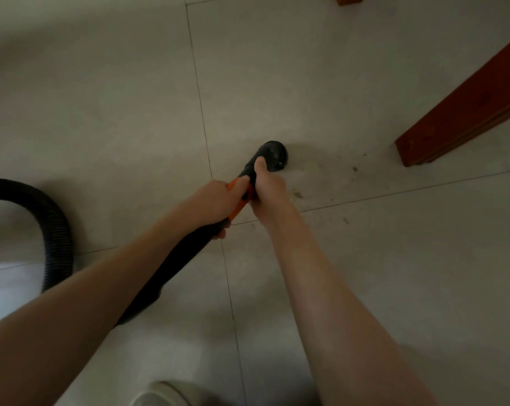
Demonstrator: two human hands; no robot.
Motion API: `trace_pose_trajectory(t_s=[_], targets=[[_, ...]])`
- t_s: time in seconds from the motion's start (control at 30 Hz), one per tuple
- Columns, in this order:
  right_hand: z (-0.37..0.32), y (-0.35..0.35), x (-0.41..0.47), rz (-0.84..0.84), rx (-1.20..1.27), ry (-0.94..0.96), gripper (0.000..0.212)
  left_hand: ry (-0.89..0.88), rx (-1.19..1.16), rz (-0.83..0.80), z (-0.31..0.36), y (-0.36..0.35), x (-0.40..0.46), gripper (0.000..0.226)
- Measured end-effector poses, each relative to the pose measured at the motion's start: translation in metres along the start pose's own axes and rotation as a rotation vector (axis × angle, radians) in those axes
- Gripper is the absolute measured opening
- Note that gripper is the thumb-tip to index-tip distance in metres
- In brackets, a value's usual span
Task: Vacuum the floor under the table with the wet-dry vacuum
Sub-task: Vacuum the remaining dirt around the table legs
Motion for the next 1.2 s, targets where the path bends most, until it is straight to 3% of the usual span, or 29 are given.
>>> trace_pose_trajectory(t_s=[0.33,0.53,0.8,1.2], targets=[[0.075,-0.027,-0.035,-0.125,-0.066,-0.208,0.048,0.196,-0.124,-0.062,-0.090,0.002,-0.036,0.044],[0.103,-0.027,-0.057,-0.226,-0.082,-0.380,0.042,0.245,-0.239,-0.038,-0.141,-0.020,-0.059,0.051],[0.129,-0.033,-0.067,-0.139,-0.212,-0.317,0.059,0.301,-0.173,-0.079,-0.152,-0.017,-0.074,0.044],[0.108,-0.016,-0.073,-0.035,-0.149,-0.280,0.054,0.240,-0.052,-0.110,-0.125,-0.020,-0.074,0.049]])
Point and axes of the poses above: each hand's wrist, its own x-axis towards the middle knuckle, its own y-axis out of the back of the hand, z = x × y, the point moved 1 cm from there along x, towards the middle knuckle, and after that the axes turned 11 degrees about x, right-handed, at the moved point
